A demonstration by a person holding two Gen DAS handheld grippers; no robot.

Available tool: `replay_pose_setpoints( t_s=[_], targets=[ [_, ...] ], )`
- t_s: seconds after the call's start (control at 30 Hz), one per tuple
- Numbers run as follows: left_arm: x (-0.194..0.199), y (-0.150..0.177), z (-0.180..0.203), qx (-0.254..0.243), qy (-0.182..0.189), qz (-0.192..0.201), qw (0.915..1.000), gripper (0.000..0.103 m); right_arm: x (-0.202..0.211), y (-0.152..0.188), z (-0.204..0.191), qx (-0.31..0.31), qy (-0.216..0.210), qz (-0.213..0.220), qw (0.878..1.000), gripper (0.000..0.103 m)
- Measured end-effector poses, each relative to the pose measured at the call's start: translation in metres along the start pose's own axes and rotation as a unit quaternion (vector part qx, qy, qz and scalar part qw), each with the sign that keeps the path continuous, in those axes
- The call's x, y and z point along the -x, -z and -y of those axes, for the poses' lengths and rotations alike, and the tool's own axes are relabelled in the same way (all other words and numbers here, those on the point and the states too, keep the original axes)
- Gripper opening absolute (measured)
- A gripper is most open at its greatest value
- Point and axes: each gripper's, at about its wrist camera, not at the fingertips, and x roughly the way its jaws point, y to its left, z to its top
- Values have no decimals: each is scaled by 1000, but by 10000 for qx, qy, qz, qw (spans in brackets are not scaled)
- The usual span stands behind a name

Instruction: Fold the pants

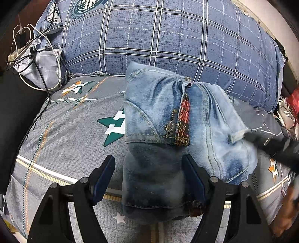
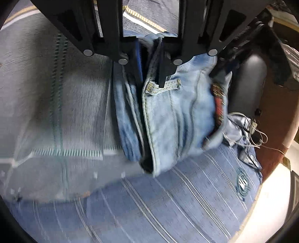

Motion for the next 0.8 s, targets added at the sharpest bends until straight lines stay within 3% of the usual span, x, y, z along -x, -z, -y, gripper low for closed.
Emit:
replay_pose_setpoints(
  t_s=[0.1, 0.2, 0.27, 0.33, 0.47, 0.53, 0.63, 0.73, 0.8],
  targets=[
    [0, 1, 3, 34, -51, 41, 10000, 75, 9, -16, -26, 320, -32, 286, 9991, 22],
    [1, 2, 7, 41, -127, 91, 9999, 75, -12, -32, -55, 817, 136, 169, 9964, 22],
    [0, 2, 8, 33, -174, 106, 9998, 75, -40, -41, -64, 939, 185, -131, 9953, 22],
    [0, 2, 7, 75, -145, 106, 9998, 75, -62, -48, -59, 783, 579, -305, 9948, 22],
    [-2, 2, 2, 121, 42, 59, 9999, 75, -63, -48, -25, 630, 1654, -103, 9842, 21],
    [-2, 3, 1, 101, 56, 95, 9999, 75, -54, -40, -3, 549, 1789, -110, 9823, 57],
    [-1, 3, 1, 97, 6, 160, 9998, 75, -20, -39, 4, 321, 1931, 341, 9801, 53],
    [-1, 3, 4, 60, -89, 208, 9997, 75, 14, -47, -18, 299, 1187, 960, 9878, 53],
    [0, 4, 7, 21, -156, 243, 9996, 75, 17, -50, -39, 512, 547, 934, 9928, 53]
  ],
)
